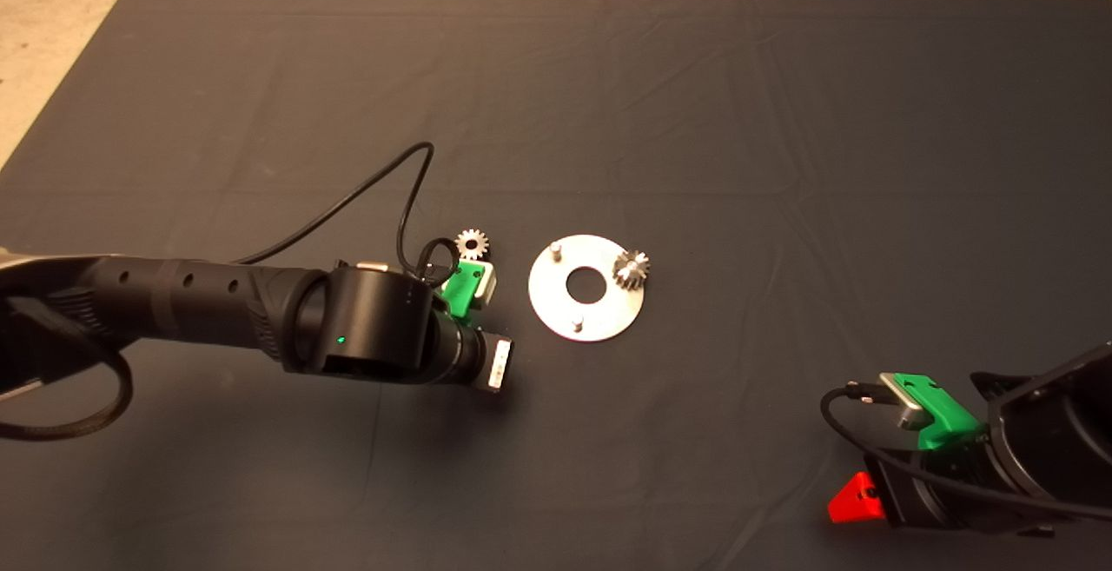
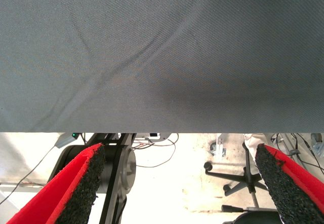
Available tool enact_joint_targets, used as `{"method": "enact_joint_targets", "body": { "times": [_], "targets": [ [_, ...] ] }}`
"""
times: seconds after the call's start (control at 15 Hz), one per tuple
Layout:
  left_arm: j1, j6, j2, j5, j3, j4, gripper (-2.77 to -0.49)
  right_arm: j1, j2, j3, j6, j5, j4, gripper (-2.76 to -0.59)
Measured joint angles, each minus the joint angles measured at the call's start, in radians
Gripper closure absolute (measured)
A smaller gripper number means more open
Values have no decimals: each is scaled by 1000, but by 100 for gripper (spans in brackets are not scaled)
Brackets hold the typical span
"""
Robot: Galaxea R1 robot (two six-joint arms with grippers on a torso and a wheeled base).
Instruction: Install three planetary gears onto the carrier pins
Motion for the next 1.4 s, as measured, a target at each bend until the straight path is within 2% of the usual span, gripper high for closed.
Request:
{"method": "enact_joint_targets", "body": {
  "times": [0.27,0.4,1.4],
  "targets": [
    [0,0,0,0,0,0,-94,0,0,0,0,0,0,-220],
    [0,0,0,0,0,0,-82,0,0,0,0,0,0,-220],
    [0,1,1,0,-2,0,-60,-3,2,0,0,0,0,-220]
  ]
}}
